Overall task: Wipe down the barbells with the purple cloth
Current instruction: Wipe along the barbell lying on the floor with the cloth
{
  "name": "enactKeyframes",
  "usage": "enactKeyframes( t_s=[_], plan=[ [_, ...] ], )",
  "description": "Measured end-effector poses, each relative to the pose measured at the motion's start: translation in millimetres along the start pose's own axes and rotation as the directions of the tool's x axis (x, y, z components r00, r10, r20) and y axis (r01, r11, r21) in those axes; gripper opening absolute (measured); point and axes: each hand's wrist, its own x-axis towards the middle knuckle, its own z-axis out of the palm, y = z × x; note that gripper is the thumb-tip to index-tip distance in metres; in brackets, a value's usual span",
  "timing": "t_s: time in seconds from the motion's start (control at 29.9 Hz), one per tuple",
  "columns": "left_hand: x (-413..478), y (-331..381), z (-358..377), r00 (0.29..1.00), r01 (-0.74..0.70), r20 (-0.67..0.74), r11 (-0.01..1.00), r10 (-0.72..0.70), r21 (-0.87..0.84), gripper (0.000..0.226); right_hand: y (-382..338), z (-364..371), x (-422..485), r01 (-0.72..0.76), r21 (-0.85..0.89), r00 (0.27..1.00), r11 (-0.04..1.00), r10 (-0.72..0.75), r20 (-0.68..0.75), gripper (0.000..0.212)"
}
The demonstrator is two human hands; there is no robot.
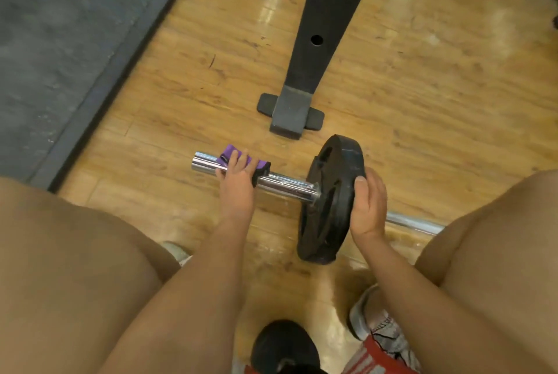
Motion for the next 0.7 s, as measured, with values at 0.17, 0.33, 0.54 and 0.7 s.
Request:
enactKeyframes(
  t_s=[0.17, 0.33, 0.54, 0.7],
  plan=[
    [-7.9, -9.8, 2.7, 0.998, -0.067, 0.01, 0.998, 0.067, -0.022, 0.063, -2.0, -9.2, -3.9, -0.02, 0.031, 0.995, 0.999, 0.017, 0.096, 0.066],
    [-1.9, -2.2, -20.0, 0.986, -0.099, 0.143, 0.992, 0.087, 0.076, 0.064, -20.7, -23.5, 16.3, 0.277, -0.137, 0.937, 0.951, -0.236, 0.257, 0.061],
    [8.3, 0.6, -2.1, 0.995, -0.1, 0.009, 0.985, 0.1, 0.139, 0.06, -48.0, -5.8, 16.0, 0.253, -0.361, 0.949, 0.898, -0.157, 0.275, 0.064],
    [15.0, -8.5, -11.6, 0.982, -0.187, 0.086, 0.954, 0.171, 0.235, 0.056, -49.4, 3.1, 0.2, 0.323, -0.496, 0.942, 0.806, -0.225, 0.247, 0.069]
  ],
)
